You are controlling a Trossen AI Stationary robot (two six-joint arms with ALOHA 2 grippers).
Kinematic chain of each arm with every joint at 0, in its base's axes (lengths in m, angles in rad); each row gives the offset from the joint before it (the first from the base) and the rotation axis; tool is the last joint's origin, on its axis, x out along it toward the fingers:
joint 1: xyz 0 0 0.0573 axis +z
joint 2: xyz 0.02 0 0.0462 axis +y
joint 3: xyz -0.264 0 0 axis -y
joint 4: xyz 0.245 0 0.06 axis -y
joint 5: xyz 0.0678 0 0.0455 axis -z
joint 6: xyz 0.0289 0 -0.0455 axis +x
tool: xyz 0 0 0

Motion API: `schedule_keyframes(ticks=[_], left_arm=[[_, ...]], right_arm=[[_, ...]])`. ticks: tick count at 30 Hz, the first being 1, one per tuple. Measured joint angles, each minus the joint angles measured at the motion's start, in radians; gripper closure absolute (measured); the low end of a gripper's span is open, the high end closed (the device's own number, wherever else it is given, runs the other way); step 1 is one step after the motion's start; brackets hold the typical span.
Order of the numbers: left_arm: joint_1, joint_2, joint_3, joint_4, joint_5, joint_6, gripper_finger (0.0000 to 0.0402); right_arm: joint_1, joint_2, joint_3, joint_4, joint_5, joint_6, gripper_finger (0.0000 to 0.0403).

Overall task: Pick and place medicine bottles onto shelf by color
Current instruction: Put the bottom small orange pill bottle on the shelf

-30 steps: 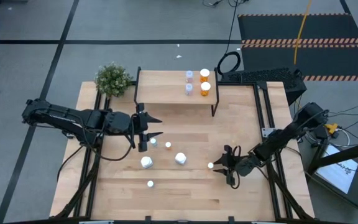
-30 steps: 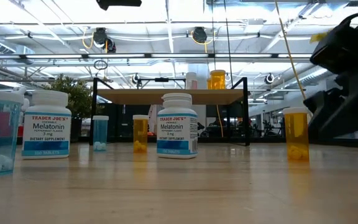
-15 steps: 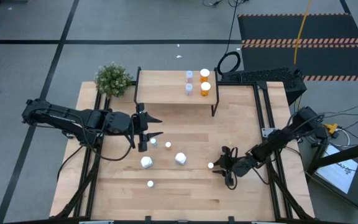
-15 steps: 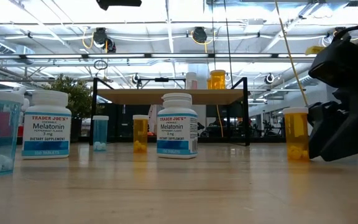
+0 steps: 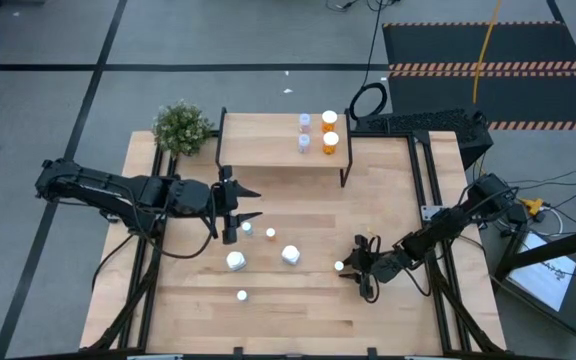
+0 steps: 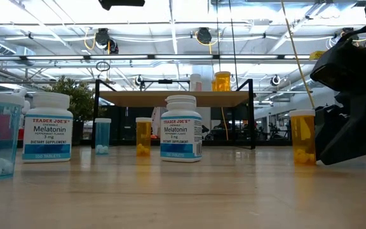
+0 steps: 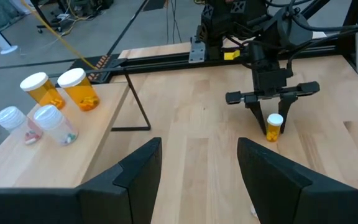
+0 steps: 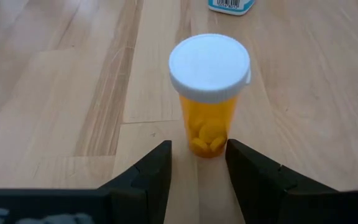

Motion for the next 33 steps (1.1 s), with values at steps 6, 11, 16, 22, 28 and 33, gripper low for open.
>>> schedule_keyframes(ticks=[6,11,16,22,28,33], left_arm=[[0.000,0.000,0.000,0.004,0.000,0.000,0.0192],[0.000,0.000,0.000,0.004,0.000,0.000,0.0192],[0.000,0.000,0.000,0.004,0.000,0.001,0.0192],[0.000,0.000,0.000,0.004,0.000,0.006,0.0192],[0.000,0.000,0.000,0.004,0.000,0.007,0.0192],[0.000,0.000,0.000,0.004,0.000,0.007,0.0192]], right_arm=[[0.000,0.001,0.000,-0.003,0.000,0.000,0.0251],[-0.001,0.001,0.000,-0.005,-0.001,-0.003,0.0251],[-0.007,0.001,0.000,-0.004,-0.013,-0.004,0.0251],[-0.015,0.004,0.025,-0.013,-0.031,-0.042,0.0251],[-0.030,0.003,0.029,-0.031,-0.036,-0.049,0.0252],[-0.033,0.003,0.029,-0.022,-0.035,-0.081,0.0252]])
